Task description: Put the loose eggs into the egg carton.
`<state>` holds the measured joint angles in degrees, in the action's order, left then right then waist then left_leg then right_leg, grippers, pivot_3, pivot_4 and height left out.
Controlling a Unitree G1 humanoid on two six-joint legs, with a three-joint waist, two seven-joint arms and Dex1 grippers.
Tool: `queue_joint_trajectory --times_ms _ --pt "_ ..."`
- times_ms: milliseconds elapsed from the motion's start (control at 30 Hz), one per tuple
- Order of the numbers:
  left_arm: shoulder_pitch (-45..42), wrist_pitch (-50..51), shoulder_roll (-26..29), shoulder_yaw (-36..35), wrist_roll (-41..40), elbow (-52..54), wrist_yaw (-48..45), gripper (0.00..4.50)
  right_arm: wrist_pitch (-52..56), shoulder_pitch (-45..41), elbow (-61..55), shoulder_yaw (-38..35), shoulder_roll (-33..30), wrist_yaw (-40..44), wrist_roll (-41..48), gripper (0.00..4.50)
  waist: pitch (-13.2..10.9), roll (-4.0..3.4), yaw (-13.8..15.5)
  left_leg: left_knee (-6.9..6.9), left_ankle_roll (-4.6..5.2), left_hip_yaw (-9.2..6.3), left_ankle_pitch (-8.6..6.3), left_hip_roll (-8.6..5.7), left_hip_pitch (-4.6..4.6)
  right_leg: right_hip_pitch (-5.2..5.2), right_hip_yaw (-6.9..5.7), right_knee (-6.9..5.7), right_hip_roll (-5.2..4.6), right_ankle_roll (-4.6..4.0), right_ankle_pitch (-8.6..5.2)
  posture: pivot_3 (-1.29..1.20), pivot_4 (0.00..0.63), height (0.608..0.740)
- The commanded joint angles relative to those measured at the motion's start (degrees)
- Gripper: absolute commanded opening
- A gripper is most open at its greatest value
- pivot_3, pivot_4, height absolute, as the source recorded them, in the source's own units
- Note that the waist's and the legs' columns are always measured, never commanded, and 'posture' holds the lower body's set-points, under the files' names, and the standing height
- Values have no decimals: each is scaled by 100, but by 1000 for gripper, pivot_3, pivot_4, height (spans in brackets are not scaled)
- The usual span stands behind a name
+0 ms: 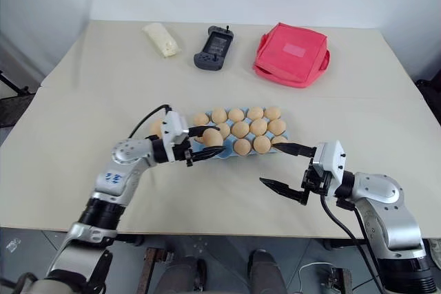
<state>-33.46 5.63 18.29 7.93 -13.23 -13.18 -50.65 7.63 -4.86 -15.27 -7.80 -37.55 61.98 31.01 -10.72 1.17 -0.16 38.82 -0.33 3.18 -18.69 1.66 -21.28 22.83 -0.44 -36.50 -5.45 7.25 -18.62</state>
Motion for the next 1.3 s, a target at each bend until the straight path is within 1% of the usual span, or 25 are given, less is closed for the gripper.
queue_joint_trajectory --times_ms 33,67,100,200,233,333,433,533,600,733,800,867,933,1000,1133,1233,1300 --pt "-228 -283 -216 76 140 -275 77 2736 17 78 -392 -114 62 -171 150 4500 0 0 5 4 1 -1 0 1 0 -4 0 0 0 2 1 0 150 740" --pt "-234 -312 -253 80 154 -294 78 3103 32 97 -444 -94 78 -207 158 4500 0 0 12 6 3 -1 -2 1 0 -5 -1 1 -1 3 1 0 150 740" --pt "-222 -304 -265 81 136 -287 41 3352 42 109 -480 -77 88 -234 162 4500 0 0 10 7 4 -3 -2 0 0 -6 -1 1 -2 3 2 0 150 740" --pt "-24 -314 -74 134 139 26 -171 4336 61 117 -518 -53 107 -287 173 4500 0 0 -1 7 3 -2 -2 0 1 -7 0 1 -3 4 2 0 150 740" --pt "61 -278 48 57 98 178 -194 4463 62 111 -514 -49 109 -292 175 4500 0 0 -8 7 3 -2 -2 1 1 -7 0 2 -4 4 2 0 150 740" --pt "373 -88 557 -279 -132 649 -363 4463 72 59 -467 -49 105 -279 191 4500 0 0 -24 4 3 -3 -2 6 4 -7 2 0 -5 4 2 0 150 740" --pt "900 132 1335 -805 -515 1131 -746 4463 84 -102 -348 15 111 -172 228 4500 0 -1 -66 1 5 -8 -5 14 5 -7 2 1 -23 -2 5 0 150 740" --pt "1295 250 1877 -1289 -738 1284 -865 4463 88 -261 -226 126 133 -35 241 4500 -1 -1 -112 -8 12 -18 -10 13 5 -8 -7 10 -44 -8 9 0 150 740" --pt "1609 181 2157 -1716 -770 1229 -799 4463 80 -402 -145 223 184 29 217 4500 -1 -3 -119 -16 13 -34 -10 10 4 -18 -13 23 -57 -11 10 0 150 740" --pt "2269 17 2399 -2512 -769 961 -500 4463 56 -642 -74 378 249 156 186 4500 -1 -3 -135 -57 13 -40 -2 3 5 -23 -63 58 -100 -28 21 0 150 740" --pt "2554 -16 2415 -2751 -739 841 -350 4463 67 -755 -96 452 249 220 183 4500 -1 -3 -134 -68 8 -39 -2 4 5 -19 -90 60 -108 -26 22 0 150 740" --pt "2716 41 2386 -2832 -750 849 -249 4463 89 -835 -101 487 254 243 201 4500 -1 -3 -131 -73 -5 -39 -2 6 4 -16 -115 59 -110 -26 22 0 150 740" --pt "2764 94 2313 -2770 -742 851 -171 4463 38 -886 -11 536 224 330 130 4500 -1 -3 -100 -73 -8 -41 -4 6 -1 -15 -163 60 -115 -25 23 0 150 740" --pt "2637 114 2211 -2645 -674 816 -19 4463 -49 -897 94 565 177 431 16 4500 -1 -3 -50 -72 -7 -40 -5 3 -2 -18 -204 62 -123 -23 24 0 150 740" --pt "1926 234 1833 -2280 -586 530 305 4463 -115 -826 213 472 122 483 -74 4500 -2 -3 48 -64 -4 -31 -7 -4 -3 -26 -253 62 -122 -13 29 0 150 740" --pt "1500 258 1639 -2042 -500 329 391 4463 -162 -748 267 409 93 465 -139 4500 -1 -3 34 -60 -1 -13 -8 -5 -3 -28 -266 58 -119 -8 34 0 150 740" --pt "1121 191 1526 -1777 -218 -23 556 4463 -207 -676 301 377 80 447 -196 4500 -1 -2 27 -58 1 -3 -8 -5 -2 -27 -275 56 -118 -3 38 0 150 740"
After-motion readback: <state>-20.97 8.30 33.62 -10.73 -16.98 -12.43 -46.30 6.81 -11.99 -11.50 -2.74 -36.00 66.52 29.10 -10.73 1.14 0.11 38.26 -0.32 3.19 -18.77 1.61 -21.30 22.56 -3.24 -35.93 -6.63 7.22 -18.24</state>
